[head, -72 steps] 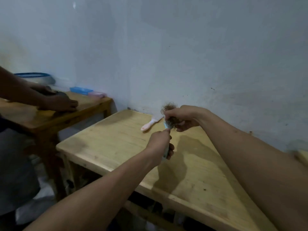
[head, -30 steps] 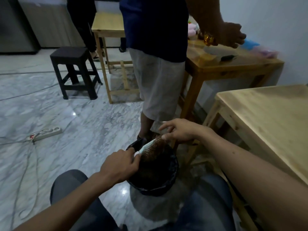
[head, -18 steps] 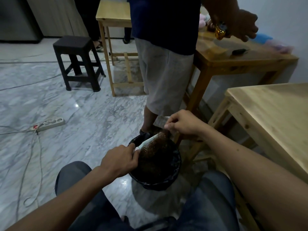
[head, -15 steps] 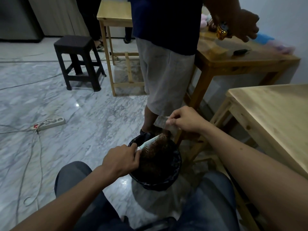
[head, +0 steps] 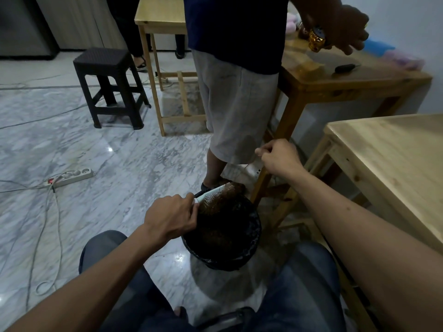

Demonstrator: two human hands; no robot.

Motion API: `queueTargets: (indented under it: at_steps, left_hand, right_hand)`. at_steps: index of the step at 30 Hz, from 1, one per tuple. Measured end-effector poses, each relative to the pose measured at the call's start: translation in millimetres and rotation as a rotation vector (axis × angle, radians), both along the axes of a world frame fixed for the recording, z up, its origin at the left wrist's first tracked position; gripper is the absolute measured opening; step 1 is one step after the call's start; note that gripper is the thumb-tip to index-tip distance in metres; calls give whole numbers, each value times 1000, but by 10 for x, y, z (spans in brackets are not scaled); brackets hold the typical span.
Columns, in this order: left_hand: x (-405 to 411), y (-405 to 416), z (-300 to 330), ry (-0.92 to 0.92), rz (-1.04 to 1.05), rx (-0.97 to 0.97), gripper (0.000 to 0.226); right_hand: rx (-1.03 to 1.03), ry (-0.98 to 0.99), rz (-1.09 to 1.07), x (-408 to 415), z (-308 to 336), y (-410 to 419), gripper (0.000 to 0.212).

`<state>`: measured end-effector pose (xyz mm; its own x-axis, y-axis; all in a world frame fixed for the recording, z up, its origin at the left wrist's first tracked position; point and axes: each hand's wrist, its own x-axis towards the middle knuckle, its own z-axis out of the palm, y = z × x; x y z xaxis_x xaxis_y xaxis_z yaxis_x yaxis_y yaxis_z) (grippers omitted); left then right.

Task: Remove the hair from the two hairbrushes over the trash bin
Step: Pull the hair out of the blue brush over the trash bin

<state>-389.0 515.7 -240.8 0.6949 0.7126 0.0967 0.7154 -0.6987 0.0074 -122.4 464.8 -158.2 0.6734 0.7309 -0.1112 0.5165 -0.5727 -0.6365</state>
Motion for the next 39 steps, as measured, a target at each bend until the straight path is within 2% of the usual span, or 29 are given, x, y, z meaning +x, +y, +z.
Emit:
queueTargets:
  at_steps: [3, 8, 11, 13, 16, 18, 21, 25, 31, 39]
  left_hand:
    - [40, 13, 46, -27, 19, -10, 36]
    - [31, 4, 76, -35, 12, -10, 34]
    - [-1, 3, 48, -35, -4, 7, 34]
    - [-28, -12, 25, -29, -32, 39, 36]
    - [-73, -13, -26, -10, -57, 87, 39]
    - [-108, 6, -63, 16, -63, 93, 37]
    - [-163, 61, -111, 91, -41, 75, 29]
    - [-249, 118, -239, 218, 16, 61, 22]
    - [-99, 106, -237, 160, 79, 16, 25]
    - [219, 138, -104, -44, 237, -119, 28]
  right_hand:
    - [-113, 64, 130, -43, -52, -48, 34]
    - [-121, -57, 311, -110, -195, -139, 72]
    - [-216, 18, 417, -199, -276, -150, 87]
    - [-222, 54, 435, -248, -343, -134, 73]
    - [-205, 56, 369, -251, -385, -81, 28]
    - [-252, -14, 380, -248, -325, -79, 16]
    - [-288, -124, 390, -256, -165, -89, 16]
    - [-183, -3, 309, -215, 21, -97, 9]
    - [90, 319, 163, -207, 159, -107, 10]
    - [448, 483, -18, -269, 177, -57, 11]
